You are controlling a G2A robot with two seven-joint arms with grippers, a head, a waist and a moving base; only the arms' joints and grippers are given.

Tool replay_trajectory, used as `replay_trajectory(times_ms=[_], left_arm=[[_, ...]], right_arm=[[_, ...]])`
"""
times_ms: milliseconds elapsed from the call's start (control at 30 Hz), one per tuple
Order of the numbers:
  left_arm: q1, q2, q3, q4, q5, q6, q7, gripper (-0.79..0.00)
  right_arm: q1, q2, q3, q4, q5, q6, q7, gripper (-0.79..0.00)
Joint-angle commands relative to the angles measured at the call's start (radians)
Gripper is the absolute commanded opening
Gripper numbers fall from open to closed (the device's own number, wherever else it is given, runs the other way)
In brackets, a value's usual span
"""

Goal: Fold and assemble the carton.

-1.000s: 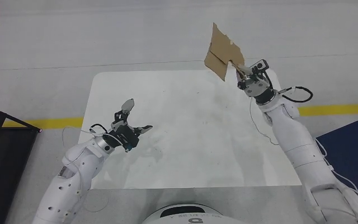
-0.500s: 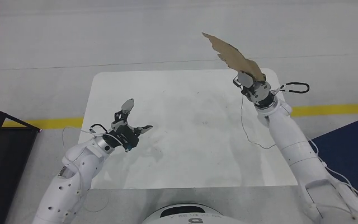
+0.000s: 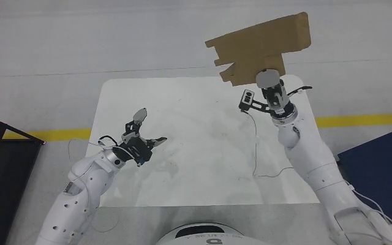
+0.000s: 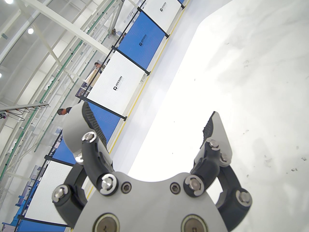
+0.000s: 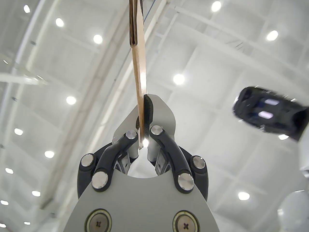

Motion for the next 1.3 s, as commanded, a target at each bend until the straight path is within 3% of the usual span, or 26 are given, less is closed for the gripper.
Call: replay_trajectory(times_ms=[0,233,567,633,733,867,1000,1133,1267], left_arm=[[0.0,0.0,0.0,0.0,0.0,0.0,0.0,0.0],[0.0,0.0,0.0,0.0,0.0,0.0,0.0,0.0],[0.0,0.0,0.0,0.0,0.0,0.0,0.0,0.0],[0.0,0.0,0.0,0.0,0.0,0.0,0.0,0.0],[0.0,0.0,0.0,0.0,0.0,0.0,0.0,0.0],[0.0,0.0,0.0,0.0,0.0,0.0,0.0,0.0],[0.0,0.0,0.0,0.0,0.0,0.0,0.0,0.0],[0.0,0.0,0.0,0.0,0.0,0.0,0.0,0.0],[0.0,0.0,0.0,0.0,0.0,0.0,0.0,0.0]], right_arm=[[0.004,0.003,-0.063,-0.003,0.17,0.013,-0.031,-0.785],[0.053,0.04,-0.166,-0.008,0.68,0.013,-0.365,-0.785],[0.038,0.055,-0.107,-0.041,0.673,0.013,-0.454,-0.785],[0.045,0.061,-0.051,-0.023,0.537,0.013,-0.432,-0.785],[0.029,0.061,0.052,-0.027,0.146,-0.004,-0.256,-0.785],[-0.019,0.053,0.1,-0.097,-0.357,-0.171,0.051,-0.785],[-0.04,0.056,0.112,-0.089,-0.708,-0.373,0.28,-0.785],[-0.052,0.059,0.129,-0.078,-0.987,-0.673,0.322,-0.785],[-0.066,0.062,0.154,-0.081,-1.139,-0.861,0.291,-0.785]])
